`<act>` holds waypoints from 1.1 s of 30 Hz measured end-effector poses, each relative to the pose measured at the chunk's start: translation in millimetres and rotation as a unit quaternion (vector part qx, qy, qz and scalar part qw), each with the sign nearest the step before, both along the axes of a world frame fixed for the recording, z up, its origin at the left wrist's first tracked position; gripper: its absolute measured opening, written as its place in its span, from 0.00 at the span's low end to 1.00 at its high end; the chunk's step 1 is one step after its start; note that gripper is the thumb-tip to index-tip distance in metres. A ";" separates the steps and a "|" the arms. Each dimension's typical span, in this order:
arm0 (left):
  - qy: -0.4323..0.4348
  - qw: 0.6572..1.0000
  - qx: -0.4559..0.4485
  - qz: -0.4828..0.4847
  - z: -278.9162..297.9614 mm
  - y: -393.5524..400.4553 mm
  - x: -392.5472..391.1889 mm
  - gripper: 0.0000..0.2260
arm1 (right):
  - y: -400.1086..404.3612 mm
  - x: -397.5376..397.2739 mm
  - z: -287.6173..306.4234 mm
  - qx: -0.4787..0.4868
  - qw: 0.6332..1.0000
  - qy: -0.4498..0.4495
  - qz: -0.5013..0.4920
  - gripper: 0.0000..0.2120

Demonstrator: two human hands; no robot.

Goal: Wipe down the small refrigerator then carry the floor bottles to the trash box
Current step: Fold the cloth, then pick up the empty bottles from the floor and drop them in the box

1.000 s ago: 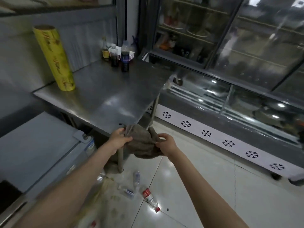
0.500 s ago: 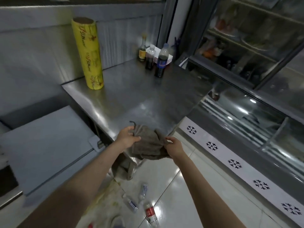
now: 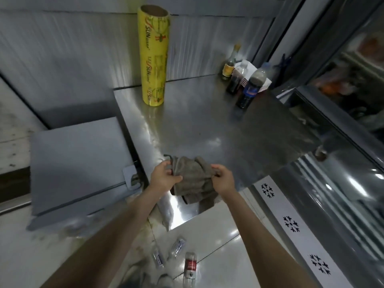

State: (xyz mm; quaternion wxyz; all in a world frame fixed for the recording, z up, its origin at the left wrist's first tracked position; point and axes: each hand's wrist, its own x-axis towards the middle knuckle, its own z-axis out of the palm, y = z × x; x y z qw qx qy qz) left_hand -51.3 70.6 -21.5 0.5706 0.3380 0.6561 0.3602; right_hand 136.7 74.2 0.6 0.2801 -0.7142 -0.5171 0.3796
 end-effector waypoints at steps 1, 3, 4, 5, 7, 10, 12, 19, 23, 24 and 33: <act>-0.009 1.000 -0.009 0.005 -10.1 1.9 0.3 0.32 | 5.3 2.1 -3.2 0.002 1.000 -0.004 0.007 0.16; -0.007 0.999 -0.031 0.008 -17.3 0.4 3.1 0.36 | 11.4 4.8 -1.3 -0.014 0.999 -0.039 0.022 0.16; 0.015 0.999 -0.030 -0.001 -11.1 -2.8 5.3 0.37 | 12.2 5.9 3.0 -0.031 0.996 -0.070 0.035 0.17; 0.054 0.998 -0.026 -0.019 -8.5 -5.8 6.6 0.35 | 12.7 8.1 5.9 -0.047 0.992 -0.106 0.056 0.17; 0.168 0.984 -0.002 -0.052 -3.9 -10.9 8.5 0.33 | 12.9 13.7 6.4 -0.065 0.976 -0.171 0.114 0.22; 0.279 0.957 0.031 -0.076 -1.7 -16.9 10.7 0.44 | 9.5 18.7 -0.3 -0.037 0.951 -0.226 0.206 0.27; 0.330 0.939 0.037 -0.090 -1.6 -21.1 12.7 0.46 | 7.8 19.6 -7.5 -0.031 0.932 -0.256 0.255 0.30; 0.385 0.915 0.051 -0.106 -1.9 -33.1 15.7 0.32 | 1.1 20.9 -17.8 -0.026 0.928 -0.245 0.279 0.33; 0.386 0.917 0.060 -0.085 -1.6 -48.2 15.3 0.30 | -3.8 26.5 -16.2 -0.014 0.938 -0.230 0.259 0.32; 0.386 0.917 0.059 -0.086 -1.0 -52.8 14.3 0.30 | -6.2 27.6 -13.9 -0.015 0.940 -0.228 0.253 0.32; 0.366 0.921 0.078 -0.105 3.5 -89.5 9.2 0.26 | -58.7 36.8 -4.2 -0.008 0.958 -0.201 0.205 0.26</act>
